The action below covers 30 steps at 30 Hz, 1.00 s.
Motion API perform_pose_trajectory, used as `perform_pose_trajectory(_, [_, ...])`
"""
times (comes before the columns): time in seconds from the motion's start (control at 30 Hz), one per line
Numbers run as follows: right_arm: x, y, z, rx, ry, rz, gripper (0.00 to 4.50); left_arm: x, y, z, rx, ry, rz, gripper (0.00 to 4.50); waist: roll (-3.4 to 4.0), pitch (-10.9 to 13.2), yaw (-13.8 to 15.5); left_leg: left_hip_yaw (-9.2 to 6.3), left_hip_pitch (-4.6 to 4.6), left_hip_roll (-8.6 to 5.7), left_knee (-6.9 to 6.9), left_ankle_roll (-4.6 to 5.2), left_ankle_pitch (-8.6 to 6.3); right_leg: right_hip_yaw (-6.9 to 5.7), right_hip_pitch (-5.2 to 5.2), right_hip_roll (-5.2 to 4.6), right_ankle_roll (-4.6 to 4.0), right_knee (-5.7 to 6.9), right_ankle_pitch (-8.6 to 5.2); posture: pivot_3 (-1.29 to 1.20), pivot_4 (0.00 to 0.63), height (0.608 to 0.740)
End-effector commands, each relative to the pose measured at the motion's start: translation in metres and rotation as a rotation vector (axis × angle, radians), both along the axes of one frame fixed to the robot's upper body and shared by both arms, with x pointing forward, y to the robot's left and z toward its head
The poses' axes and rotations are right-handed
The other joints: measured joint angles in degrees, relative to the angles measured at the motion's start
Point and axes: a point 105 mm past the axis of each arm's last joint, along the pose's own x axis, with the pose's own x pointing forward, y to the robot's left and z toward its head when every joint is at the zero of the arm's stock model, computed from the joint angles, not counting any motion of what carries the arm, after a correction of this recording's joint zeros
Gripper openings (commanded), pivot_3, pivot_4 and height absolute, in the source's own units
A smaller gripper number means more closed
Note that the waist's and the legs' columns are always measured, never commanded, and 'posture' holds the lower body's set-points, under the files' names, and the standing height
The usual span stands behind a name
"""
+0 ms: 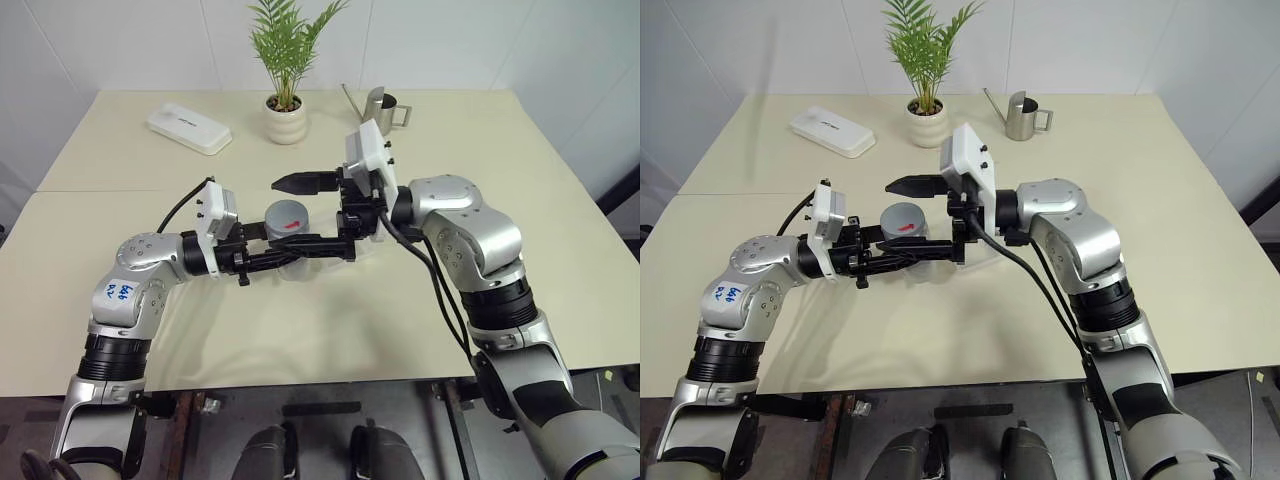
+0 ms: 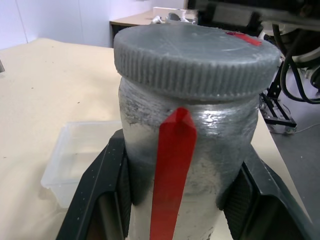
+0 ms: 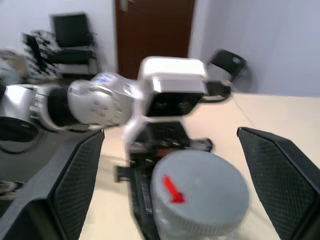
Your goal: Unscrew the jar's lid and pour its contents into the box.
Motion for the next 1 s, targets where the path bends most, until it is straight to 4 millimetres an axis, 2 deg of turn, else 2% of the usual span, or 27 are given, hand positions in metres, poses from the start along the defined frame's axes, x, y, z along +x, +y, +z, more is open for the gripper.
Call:
perform_pose_trajectory(0.03, [0.004,0.01,0.008,0.012,-0.044,-0.025,4.48,-0.003,-0.004,0.014,0.006,-0.062,-0.028,1.9,0.0,0.0,-0.02,0.0,0.0,0.0,0.0,0.0,0.0,0.0,0.0,0.0,0.0,0.0,0.0,0.0,0.15,0.74])
perform_pose_trajectory(0.27, [0.018,0.008,0.013,0.036,-0.043,-0.066,4.48,-0.004,-0.004,0.017,0.004,-0.065,-0.038,1.9,0.0,0.0,0.0,-0.02,0.0,-0.01,-0.02,0.0,0.0,-0.01,0.0,0.02,0.0,0.0,0.0,0.0,0.15,0.74])
perform_pose_trajectory(0.4, [0.024,-0.001,0.019,0.056,-0.041,-0.083,4.48,-0.006,-0.002,0.016,0.002,-0.066,-0.039,1.9,0.0,0.0,-0.03,-0.01,0.0,-0.01,-0.01,0.01,0.0,-0.01,0.0,0.02,0.0,0.0,0.0,0.0,0.15,0.74])
perform_pose_trajectory(0.67, [0.035,-0.038,0.019,0.056,-0.034,-0.123,4.48,-0.006,-0.001,0.015,-0.007,-0.072,-0.032,1.9,0.0,0.0,-0.01,0.0,0.0,-0.01,0.01,0.02,0.0,0.0,0.01,0.02,0.0,-0.01,0.0,0.0,0.15,0.74])
perform_pose_trajectory(0.9, [0.046,-0.079,0.014,0.037,0.028,-0.207,4.48,-0.008,0.0,0.014,-0.015,-0.072,-0.03,1.9,0.0,0.0,0.23,-0.02,-0.01,-0.06,0.03,0.04,0.0,-0.02,0.05,-0.03,0.0,-0.03,0.0,0.0,0.15,0.74])
perform_pose_trajectory(1.0, [0.045,-0.091,0.013,0.029,0.037,-0.223,4.48,-0.007,0.002,0.013,-0.015,-0.073,-0.022,1.9,0.0,0.0,-0.03,0.0,-0.01,-0.04,0.02,0.05,-0.01,-0.01,0.06,-0.02,0.0,-0.09,0.0,0.0,0.15,0.74])
